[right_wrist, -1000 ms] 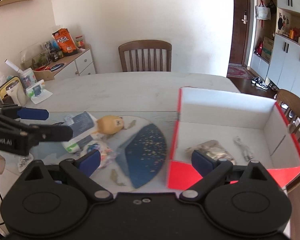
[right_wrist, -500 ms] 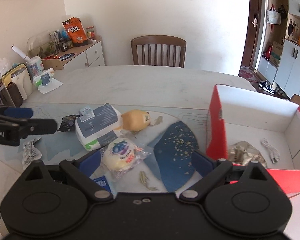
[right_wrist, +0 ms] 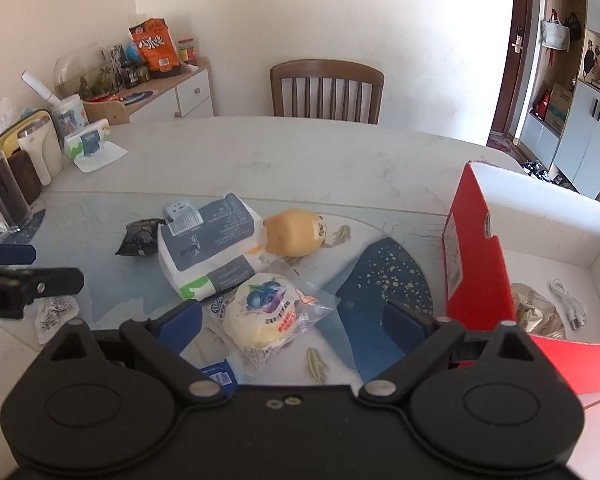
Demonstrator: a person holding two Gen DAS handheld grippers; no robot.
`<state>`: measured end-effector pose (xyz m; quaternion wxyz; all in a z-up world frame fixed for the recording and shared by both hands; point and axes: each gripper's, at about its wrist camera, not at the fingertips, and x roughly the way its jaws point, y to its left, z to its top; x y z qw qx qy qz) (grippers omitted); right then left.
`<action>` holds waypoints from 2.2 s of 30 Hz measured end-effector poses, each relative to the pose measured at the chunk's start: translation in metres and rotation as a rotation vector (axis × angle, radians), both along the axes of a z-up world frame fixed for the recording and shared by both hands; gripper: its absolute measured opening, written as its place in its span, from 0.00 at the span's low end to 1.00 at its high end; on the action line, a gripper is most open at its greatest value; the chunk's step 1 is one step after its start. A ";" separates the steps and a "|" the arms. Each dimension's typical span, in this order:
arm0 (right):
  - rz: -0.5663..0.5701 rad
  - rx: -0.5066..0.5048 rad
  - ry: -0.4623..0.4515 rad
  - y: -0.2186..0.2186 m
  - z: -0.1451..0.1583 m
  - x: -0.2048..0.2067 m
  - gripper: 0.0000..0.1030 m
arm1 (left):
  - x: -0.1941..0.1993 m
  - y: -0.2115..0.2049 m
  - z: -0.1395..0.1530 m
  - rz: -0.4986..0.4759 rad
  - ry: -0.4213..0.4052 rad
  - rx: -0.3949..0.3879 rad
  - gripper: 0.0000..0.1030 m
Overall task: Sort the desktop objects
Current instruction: 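Reach right tool to bagged bun while left tool nears black snack bag, then close right tool on bagged bun while left tool grasps black snack bag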
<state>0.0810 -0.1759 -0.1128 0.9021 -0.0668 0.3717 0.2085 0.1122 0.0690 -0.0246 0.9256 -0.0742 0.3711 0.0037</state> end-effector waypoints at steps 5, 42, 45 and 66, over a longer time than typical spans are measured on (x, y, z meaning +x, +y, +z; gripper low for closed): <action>-0.001 -0.021 -0.001 0.007 -0.009 0.006 0.94 | -0.005 -0.011 -0.014 -0.094 0.011 0.015 0.99; -0.178 0.096 0.285 0.043 -0.070 0.062 0.82 | 0.019 -0.029 -0.073 -0.316 0.074 -0.002 0.73; -0.178 0.107 0.291 0.041 -0.071 0.064 0.78 | 0.020 -0.032 -0.073 -0.311 0.070 0.014 0.65; -0.179 0.134 0.256 0.023 -0.054 0.056 0.52 | 0.022 -0.029 -0.069 -0.261 0.048 0.003 0.32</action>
